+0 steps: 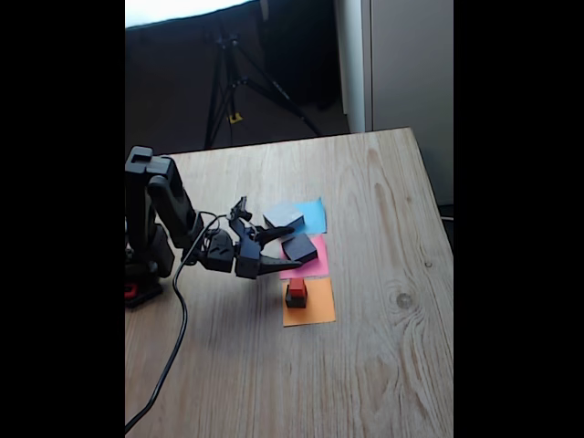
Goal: Tower of hanoi
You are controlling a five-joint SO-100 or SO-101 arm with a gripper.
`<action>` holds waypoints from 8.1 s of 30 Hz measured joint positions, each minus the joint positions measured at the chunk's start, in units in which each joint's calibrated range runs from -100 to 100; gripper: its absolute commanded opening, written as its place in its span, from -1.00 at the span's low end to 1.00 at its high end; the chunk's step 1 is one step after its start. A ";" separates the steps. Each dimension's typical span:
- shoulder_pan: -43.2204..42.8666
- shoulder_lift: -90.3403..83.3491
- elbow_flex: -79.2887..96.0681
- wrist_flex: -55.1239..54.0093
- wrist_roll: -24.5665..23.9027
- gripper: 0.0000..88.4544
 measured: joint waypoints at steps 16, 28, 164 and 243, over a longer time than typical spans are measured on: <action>-1.14 8.04 -0.78 -6.97 0.00 -0.15; -2.37 12.06 -3.65 -9.53 0.00 -0.16; -29.01 -75.07 -41.29 136.91 -6.08 -0.60; -26.95 -23.09 6.52 21.06 -0.35 -0.36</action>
